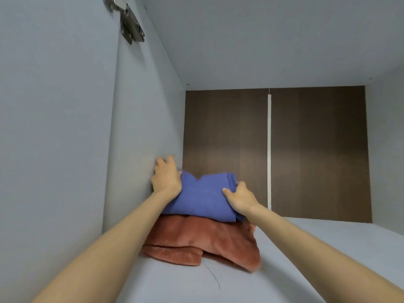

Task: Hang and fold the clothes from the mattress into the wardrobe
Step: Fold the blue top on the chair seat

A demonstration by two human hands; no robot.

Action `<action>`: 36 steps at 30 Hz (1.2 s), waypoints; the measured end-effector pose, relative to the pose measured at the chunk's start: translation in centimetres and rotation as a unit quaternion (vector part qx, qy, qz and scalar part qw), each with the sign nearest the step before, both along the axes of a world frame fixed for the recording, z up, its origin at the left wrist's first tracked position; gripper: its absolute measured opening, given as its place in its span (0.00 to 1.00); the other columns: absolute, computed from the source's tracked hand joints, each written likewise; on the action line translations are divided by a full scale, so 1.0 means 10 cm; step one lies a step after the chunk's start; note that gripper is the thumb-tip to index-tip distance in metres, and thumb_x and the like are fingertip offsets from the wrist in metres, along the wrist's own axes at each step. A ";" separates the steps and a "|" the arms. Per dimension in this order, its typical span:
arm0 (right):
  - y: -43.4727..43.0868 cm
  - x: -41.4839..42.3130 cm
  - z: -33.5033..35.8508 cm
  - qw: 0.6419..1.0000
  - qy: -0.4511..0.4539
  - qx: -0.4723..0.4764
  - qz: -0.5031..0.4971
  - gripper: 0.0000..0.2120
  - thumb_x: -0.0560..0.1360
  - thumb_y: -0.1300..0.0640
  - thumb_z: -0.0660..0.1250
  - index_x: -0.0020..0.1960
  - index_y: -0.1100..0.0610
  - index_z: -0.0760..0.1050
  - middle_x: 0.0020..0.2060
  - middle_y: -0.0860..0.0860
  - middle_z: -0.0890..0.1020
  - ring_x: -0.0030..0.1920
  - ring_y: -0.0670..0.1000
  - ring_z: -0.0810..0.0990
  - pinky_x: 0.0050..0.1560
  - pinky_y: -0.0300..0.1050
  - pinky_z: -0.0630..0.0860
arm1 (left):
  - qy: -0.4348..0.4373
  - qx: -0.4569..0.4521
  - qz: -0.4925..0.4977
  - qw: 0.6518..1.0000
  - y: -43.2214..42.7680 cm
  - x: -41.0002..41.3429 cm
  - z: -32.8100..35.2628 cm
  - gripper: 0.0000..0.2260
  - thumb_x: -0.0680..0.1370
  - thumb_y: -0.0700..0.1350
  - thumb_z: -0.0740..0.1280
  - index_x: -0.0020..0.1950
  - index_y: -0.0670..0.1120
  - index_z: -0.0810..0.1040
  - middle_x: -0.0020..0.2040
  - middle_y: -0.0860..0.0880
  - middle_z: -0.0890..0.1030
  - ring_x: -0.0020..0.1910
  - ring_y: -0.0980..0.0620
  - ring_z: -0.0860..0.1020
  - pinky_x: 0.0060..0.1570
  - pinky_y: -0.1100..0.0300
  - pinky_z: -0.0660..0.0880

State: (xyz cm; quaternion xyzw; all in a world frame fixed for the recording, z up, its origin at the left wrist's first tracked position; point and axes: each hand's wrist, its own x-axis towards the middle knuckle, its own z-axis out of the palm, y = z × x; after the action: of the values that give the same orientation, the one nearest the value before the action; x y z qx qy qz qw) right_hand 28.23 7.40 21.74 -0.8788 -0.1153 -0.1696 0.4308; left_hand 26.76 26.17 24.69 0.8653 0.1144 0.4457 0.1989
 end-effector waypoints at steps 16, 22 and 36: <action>0.08 0.01 -0.08 0.976 -0.016 -0.192 0.101 0.22 0.84 0.49 0.46 0.75 0.53 0.60 0.75 0.52 0.63 0.74 0.54 0.60 0.72 0.43 0.54 | 0.212 0.037 -0.126 0.968 -0.01 0.18 -0.29 0.21 0.82 0.54 0.52 0.75 0.54 0.61 0.73 0.47 0.68 0.71 0.45 0.67 0.69 0.51 0.64; -0.38 -0.36 0.14 0.991 -0.080 -0.084 0.067 0.18 0.81 0.54 0.57 0.69 0.54 0.70 0.66 0.52 0.75 0.67 0.52 0.71 0.65 0.41 0.65 | 0.120 0.102 -0.099 0.982 -0.31 -0.36 -0.12 0.21 0.82 0.52 0.55 0.74 0.51 0.64 0.71 0.46 0.70 0.70 0.44 0.68 0.67 0.49 0.66; -1.71 -2.20 -0.33 0.987 -0.150 0.016 0.051 0.12 0.80 0.57 0.61 0.60 0.50 0.76 0.59 0.45 0.78 0.57 0.43 0.73 0.57 0.38 0.67 | 0.025 0.018 -0.275 0.961 -1.53 -2.32 -0.57 0.19 0.81 0.51 0.57 0.73 0.53 0.67 0.68 0.50 0.74 0.66 0.50 0.71 0.64 0.58 0.64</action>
State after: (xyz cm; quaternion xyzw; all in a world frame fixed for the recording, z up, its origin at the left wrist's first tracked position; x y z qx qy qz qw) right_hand 6.18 -9.69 18.46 -0.8292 -0.2209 -0.2790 0.4311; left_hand 3.52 10.87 19.03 0.8779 -0.1311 0.3538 0.2949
